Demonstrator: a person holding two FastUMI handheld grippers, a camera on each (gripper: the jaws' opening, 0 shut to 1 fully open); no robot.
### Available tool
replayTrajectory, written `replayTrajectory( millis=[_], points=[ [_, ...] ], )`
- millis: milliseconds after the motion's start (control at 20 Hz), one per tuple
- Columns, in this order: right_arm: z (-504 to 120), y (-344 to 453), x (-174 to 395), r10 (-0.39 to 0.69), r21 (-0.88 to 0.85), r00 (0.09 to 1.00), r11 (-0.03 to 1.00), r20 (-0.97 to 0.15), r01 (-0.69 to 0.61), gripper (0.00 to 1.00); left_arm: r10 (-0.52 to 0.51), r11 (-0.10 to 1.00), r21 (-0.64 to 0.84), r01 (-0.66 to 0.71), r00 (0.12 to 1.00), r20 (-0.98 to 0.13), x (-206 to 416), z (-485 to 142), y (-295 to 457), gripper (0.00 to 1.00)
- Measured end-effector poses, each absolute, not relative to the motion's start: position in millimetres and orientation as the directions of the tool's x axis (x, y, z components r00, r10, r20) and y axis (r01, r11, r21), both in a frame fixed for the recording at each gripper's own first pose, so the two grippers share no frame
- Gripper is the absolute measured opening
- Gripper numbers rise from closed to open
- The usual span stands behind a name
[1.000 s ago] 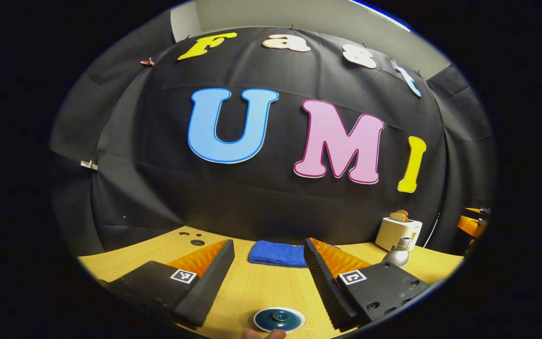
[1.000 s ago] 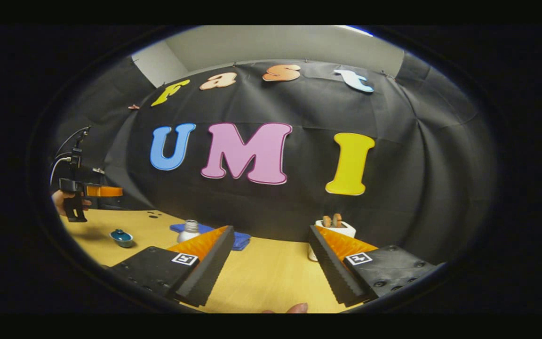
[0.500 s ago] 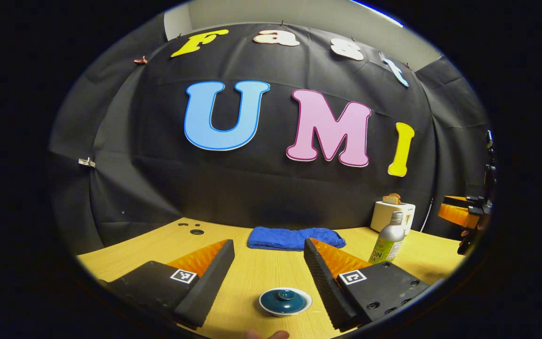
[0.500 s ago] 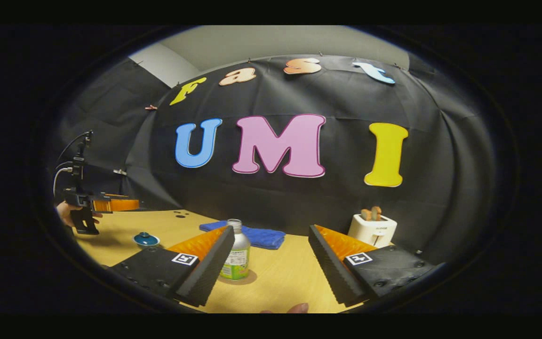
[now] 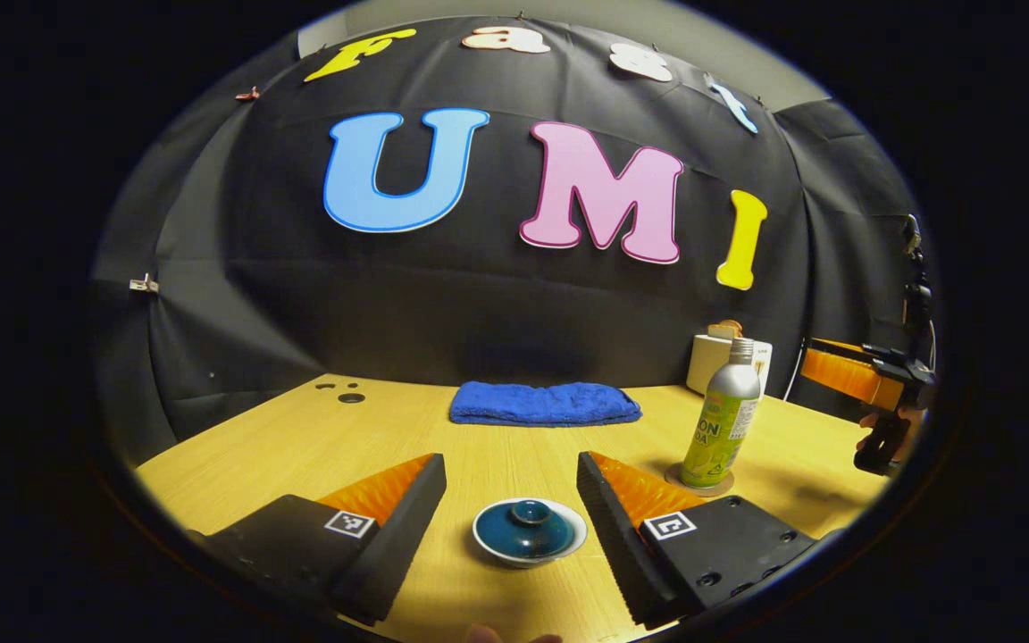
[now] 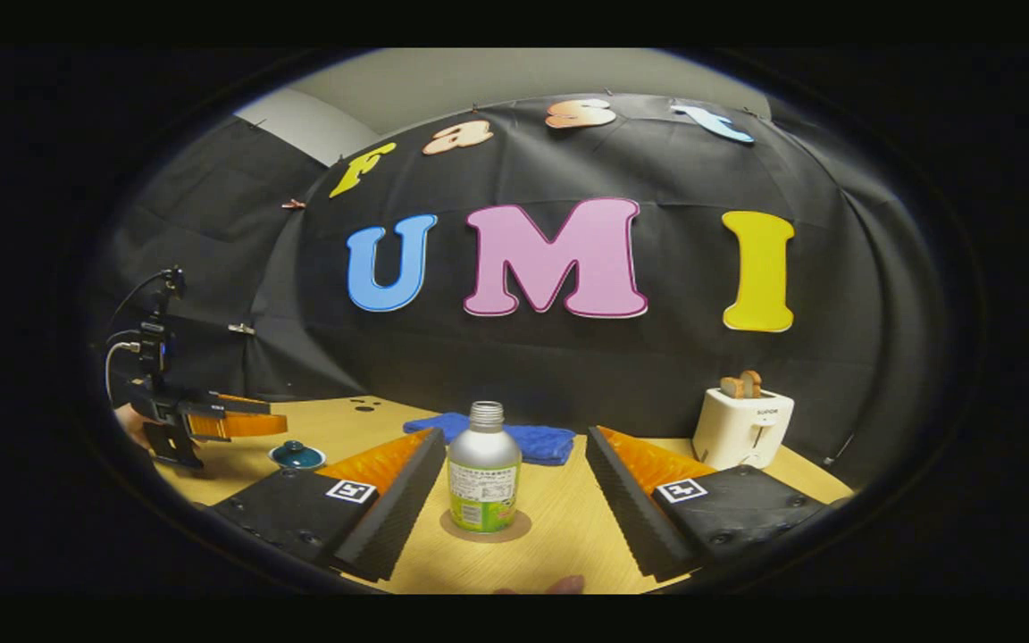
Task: Open the teacup lid with one hand, grasp the water bottle and pour water into the teacup with the other hand; after pouring, place the water bottle on the coaster and then close the teacup lid.
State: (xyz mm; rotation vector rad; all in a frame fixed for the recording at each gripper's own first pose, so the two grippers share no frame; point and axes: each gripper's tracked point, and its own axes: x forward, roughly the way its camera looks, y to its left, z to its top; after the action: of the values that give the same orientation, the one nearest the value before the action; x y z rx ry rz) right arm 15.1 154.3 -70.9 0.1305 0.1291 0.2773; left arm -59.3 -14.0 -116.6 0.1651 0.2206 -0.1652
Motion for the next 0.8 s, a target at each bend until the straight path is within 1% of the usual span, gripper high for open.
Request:
replayTrajectory(
  millis=[100, 150, 250, 300, 450, 550, 600, 800],
  points=[
    [-73, 154, 15, 0.28, 0.147, 0.954, 0.954, -0.11, -0.263, 0.96, -0.164, 0.967, 0.148, 0.209, 0.949, -0.27, -56, -127, -22, 0.91],
    [-72, 153, 15, 0.279, 0.149, 0.954, 0.953, -0.108, -0.262, 0.96, -0.165, 0.966, 0.148, 0.213, 0.945, -0.284, -54, -132, -22, 0.86],
    [-71, 153, 14, 0.28, 0.154, 0.955, 0.952, -0.101, -0.263, 0.96, -0.16, 0.966, 0.146, 0.215, 0.935, -0.318, -52, -144, -21, 0.8],
    [-72, 153, 14, 0.28, 0.155, 0.955, 0.952, -0.1, -0.263, 0.96, -0.149, 0.966, 0.152, 0.209, 0.932, -0.331, -51, -147, -19, 0.79],
    [-75, 152, 14, 0.283, 0.152, 0.954, 0.952, -0.103, -0.266, 0.98, -0.129, 0.961, 0.185, 0.204, 0.927, -0.352, -48, -158, -14, 0.77],
    [-79, 153, 15, 0.285, 0.152, 0.952, 0.951, -0.107, -0.268, 0.98, -0.134, 0.958, 0.192, 0.212, 0.926, -0.354, -47, -158, -15, 0.69],
    [-81, 154, 15, 0.287, 0.154, 0.952, 0.951, -0.11, -0.268, 0.98, -0.138, 0.957, 0.193, 0.216, 0.926, -0.352, -45, -159, -16, 0.69],
    [-85, 156, 15, 0.291, 0.162, 0.949, 0.949, -0.118, -0.271, 0.98, -0.147, 0.948, 0.212, 0.239, 0.916, -0.374, -39, -165, -21, 0.59]
  ],
)
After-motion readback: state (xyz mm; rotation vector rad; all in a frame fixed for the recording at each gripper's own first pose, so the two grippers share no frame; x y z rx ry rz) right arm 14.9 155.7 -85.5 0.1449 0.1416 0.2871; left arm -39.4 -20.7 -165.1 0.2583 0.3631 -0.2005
